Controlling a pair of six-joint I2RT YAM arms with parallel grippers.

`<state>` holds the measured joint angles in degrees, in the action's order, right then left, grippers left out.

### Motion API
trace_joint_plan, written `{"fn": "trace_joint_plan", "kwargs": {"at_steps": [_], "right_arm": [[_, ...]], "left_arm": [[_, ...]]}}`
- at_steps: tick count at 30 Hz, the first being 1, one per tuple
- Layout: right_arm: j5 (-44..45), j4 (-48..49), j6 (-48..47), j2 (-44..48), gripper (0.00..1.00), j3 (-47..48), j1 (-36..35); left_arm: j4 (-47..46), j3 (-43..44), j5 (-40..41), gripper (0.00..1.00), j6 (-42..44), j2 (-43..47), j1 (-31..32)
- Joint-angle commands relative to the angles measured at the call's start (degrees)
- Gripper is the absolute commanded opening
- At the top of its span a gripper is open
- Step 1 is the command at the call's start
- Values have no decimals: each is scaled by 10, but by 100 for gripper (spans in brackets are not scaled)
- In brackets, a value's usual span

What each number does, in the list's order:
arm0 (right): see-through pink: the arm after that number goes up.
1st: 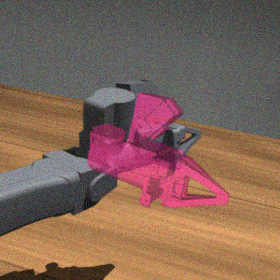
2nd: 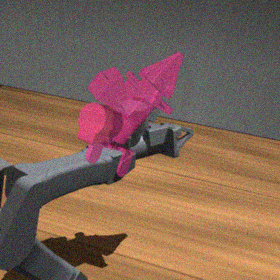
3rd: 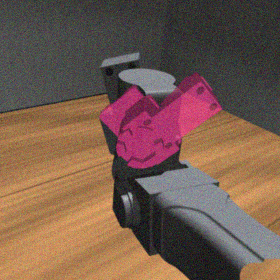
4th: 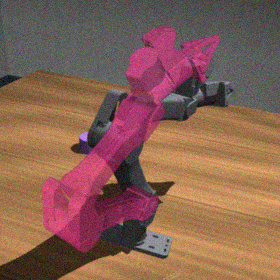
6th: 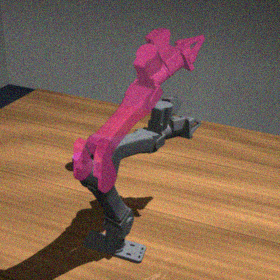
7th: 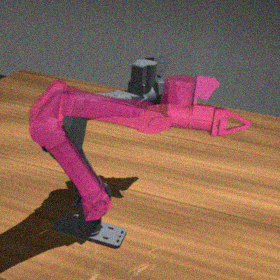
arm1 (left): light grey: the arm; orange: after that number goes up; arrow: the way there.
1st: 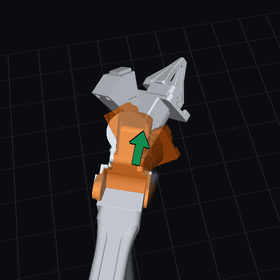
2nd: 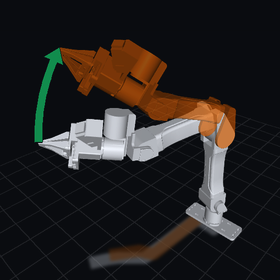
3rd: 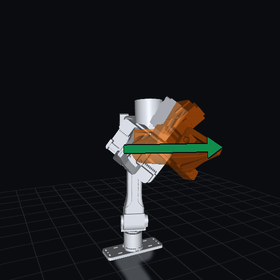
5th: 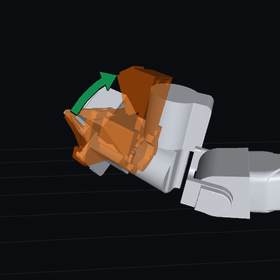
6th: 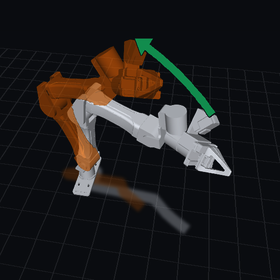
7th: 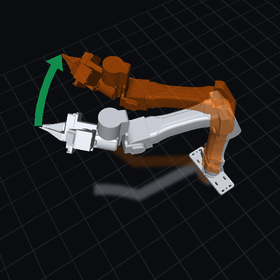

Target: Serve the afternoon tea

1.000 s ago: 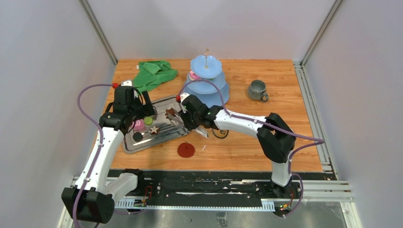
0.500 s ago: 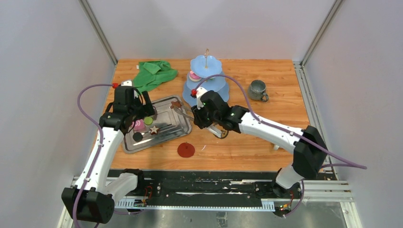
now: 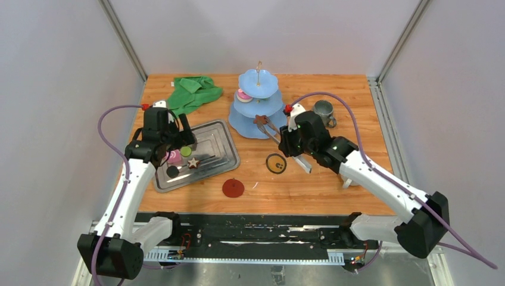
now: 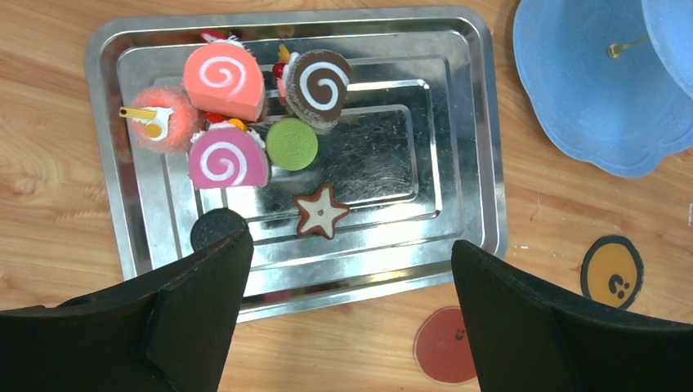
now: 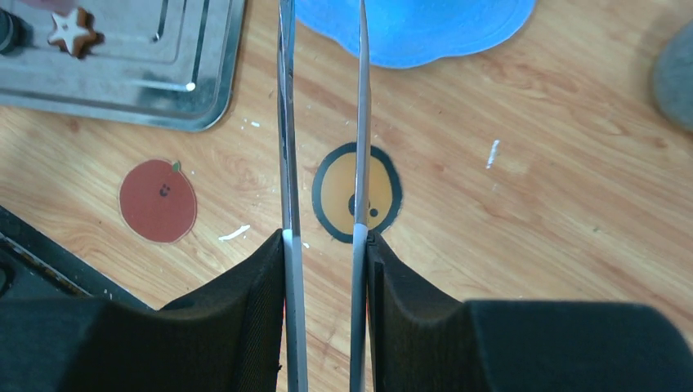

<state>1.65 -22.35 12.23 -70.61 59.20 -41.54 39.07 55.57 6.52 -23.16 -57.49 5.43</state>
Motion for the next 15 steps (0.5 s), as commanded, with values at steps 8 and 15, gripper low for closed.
{"fn": "trace_joint_plan", "kwargs": {"at_steps": [8, 15], "right_arm": [[20, 56, 7, -25, 1, 54, 53], [20, 109, 33, -97, 1, 87, 69]], "left_arm": [[-17, -5, -10, 96, -6, 0, -4], [-12, -6, -3, 96, -3, 4, -4]]}}
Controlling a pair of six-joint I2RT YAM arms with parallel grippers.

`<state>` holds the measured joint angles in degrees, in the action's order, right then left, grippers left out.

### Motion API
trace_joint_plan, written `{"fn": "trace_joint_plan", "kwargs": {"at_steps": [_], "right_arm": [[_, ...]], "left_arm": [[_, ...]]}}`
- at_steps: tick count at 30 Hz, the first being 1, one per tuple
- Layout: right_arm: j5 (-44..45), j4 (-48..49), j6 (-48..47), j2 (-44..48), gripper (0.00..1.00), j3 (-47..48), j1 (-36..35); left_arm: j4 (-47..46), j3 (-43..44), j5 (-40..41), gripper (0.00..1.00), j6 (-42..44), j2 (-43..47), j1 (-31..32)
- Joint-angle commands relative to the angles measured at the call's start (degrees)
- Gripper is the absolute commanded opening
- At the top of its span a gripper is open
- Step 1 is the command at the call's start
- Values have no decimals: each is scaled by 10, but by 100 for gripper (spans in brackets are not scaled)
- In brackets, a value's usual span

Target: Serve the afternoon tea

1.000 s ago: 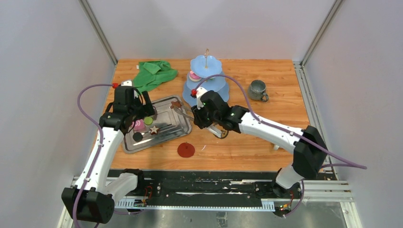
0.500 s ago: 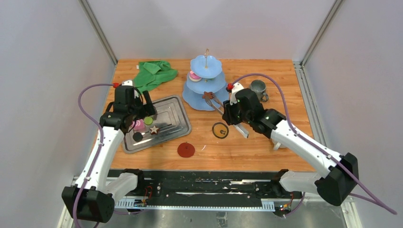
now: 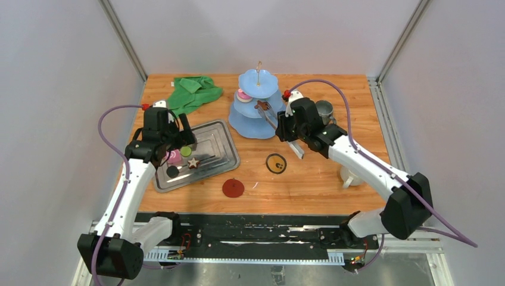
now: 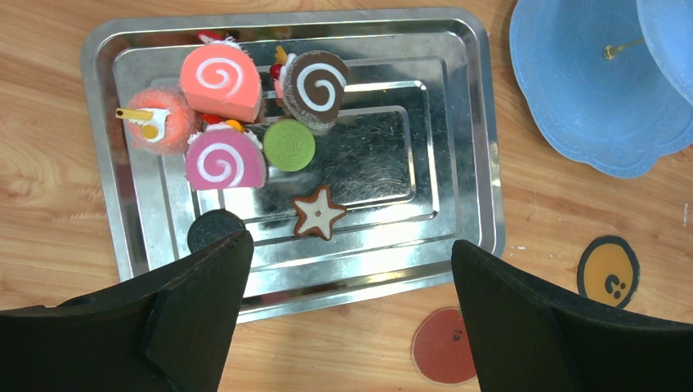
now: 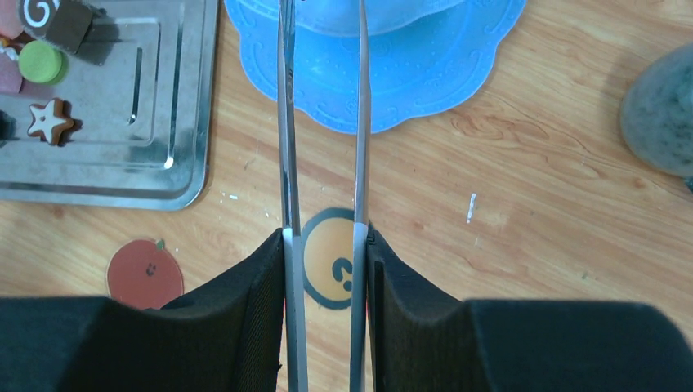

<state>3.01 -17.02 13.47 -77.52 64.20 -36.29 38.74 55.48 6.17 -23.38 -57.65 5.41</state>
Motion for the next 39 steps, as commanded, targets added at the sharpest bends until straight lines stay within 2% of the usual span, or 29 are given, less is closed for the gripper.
{"fn": "trace_joint_plan", "kwargs": {"at_steps": [1, 7, 13, 17, 33, 39], "right_arm": [[6, 58, 24, -37, 1, 42, 19], [-3, 74, 38, -83, 5, 58, 28], [-24, 71, 45, -100, 30, 61, 28], [-25, 70, 45, -91, 40, 56, 29], [-29, 60, 42, -15, 43, 33, 29], [-81, 61, 42, 34, 42, -1, 23]], "left_arm": [[-9, -6, 0, 96, -1, 6, -4], [-7, -5, 2, 96, 0, 4, -4], [-7, -7, 2, 96, -2, 4, -4], [-9, -8, 0, 96, -2, 4, -4], [-11, -1, -4, 96, -4, -2, -4], [-9, 3, 0, 96, -3, -3, -4]]}}
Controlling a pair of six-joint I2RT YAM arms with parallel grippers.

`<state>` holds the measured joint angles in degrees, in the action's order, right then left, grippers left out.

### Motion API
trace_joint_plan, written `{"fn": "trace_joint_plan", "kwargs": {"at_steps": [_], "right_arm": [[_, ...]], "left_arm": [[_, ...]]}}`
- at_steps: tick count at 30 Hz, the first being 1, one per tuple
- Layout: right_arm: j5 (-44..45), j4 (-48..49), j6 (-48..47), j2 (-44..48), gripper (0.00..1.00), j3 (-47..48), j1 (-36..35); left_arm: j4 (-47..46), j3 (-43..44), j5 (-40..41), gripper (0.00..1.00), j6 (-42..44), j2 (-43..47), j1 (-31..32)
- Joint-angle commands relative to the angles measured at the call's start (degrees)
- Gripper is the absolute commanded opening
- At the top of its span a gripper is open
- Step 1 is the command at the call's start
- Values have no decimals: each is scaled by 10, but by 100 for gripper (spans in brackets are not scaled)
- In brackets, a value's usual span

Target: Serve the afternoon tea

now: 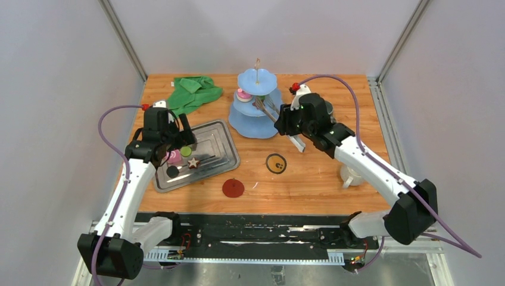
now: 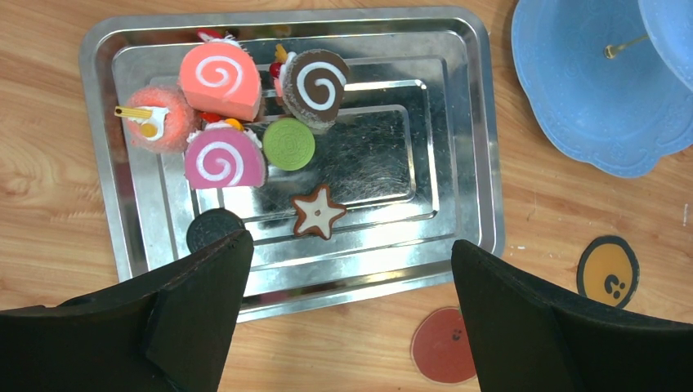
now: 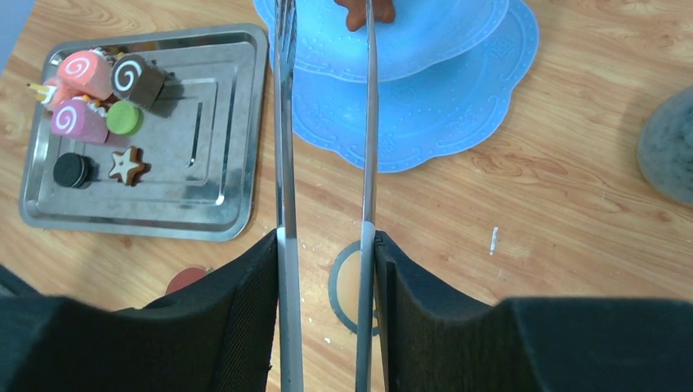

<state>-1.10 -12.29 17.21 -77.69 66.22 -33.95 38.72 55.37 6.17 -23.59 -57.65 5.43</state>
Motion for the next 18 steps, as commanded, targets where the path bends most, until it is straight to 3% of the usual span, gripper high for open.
{"fn": "trace_joint_plan", "kwargs": {"at_steps": [1, 8, 18], "right_arm": [[-46, 12, 3, 42, 42, -29, -7], [-60, 4, -12, 41, 41, -66, -75], [-92, 15, -28, -72, 41, -11, -185]], "left_arm": [[-8, 4, 1, 96, 0, -3, -4], [-8, 5, -1, 96, -2, -6, -4], [1, 7, 5, 96, -3, 4, -4]]}}
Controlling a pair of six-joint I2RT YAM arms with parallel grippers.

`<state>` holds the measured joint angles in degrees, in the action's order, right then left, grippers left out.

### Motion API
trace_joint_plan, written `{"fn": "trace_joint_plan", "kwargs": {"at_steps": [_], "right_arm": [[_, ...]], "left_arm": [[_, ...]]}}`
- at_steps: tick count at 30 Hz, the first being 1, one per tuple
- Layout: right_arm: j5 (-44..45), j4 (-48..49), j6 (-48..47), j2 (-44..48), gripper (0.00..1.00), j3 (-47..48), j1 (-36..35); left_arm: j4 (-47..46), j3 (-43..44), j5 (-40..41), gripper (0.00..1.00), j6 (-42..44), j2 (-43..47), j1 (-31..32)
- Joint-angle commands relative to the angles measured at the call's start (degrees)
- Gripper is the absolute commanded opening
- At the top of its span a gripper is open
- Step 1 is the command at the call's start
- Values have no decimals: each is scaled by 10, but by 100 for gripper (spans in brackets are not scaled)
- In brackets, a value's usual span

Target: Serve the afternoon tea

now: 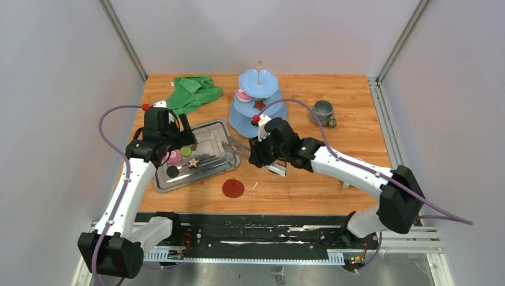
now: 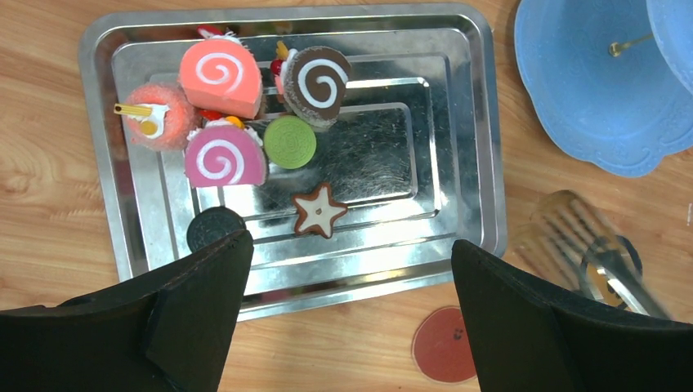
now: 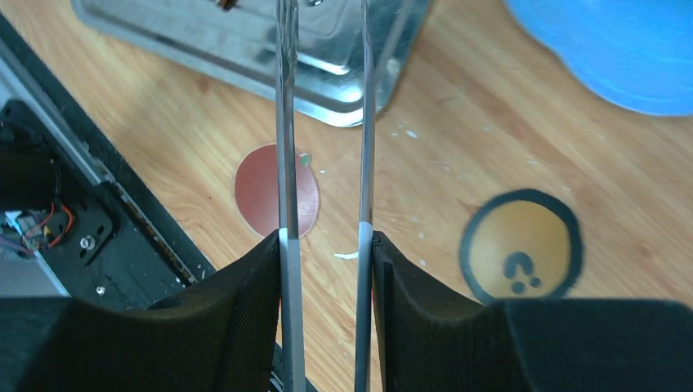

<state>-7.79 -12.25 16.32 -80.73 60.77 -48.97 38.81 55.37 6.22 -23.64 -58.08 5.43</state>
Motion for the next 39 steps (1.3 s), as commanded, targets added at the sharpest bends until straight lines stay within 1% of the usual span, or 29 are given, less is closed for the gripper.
{"fn": "trace_joint_plan", "kwargs": {"at_steps": [1, 7, 17, 21, 34, 36, 38, 39], "right_arm": [[-28, 14, -23, -56, 41, 54, -44], [-29, 21, -25, -144, 41, 125, -76], [-7, 44, 4, -283, 41, 249, -82], [-16, 46, 15, -315, 41, 280, -82], [-16, 35, 36, -400, 42, 352, -85], [-16, 35, 39, -404, 40, 354, -85], [-14, 39, 42, -400, 34, 350, -85], [-12, 42, 43, -399, 30, 346, -85]], "left_arm": [[2, 7, 6, 96, -2, 10, -4], [14, 9, 26, 96, -6, 16, -5], [44, 14, 83, 97, -33, 41, -29], [52, 15, 102, 97, -38, 49, -42], [47, 6, 86, 97, -24, 54, -48], [46, 7, 84, 97, -23, 54, -48], [46, 6, 82, 97, -23, 54, -48], [45, 5, 81, 97, -22, 54, -48]]}}
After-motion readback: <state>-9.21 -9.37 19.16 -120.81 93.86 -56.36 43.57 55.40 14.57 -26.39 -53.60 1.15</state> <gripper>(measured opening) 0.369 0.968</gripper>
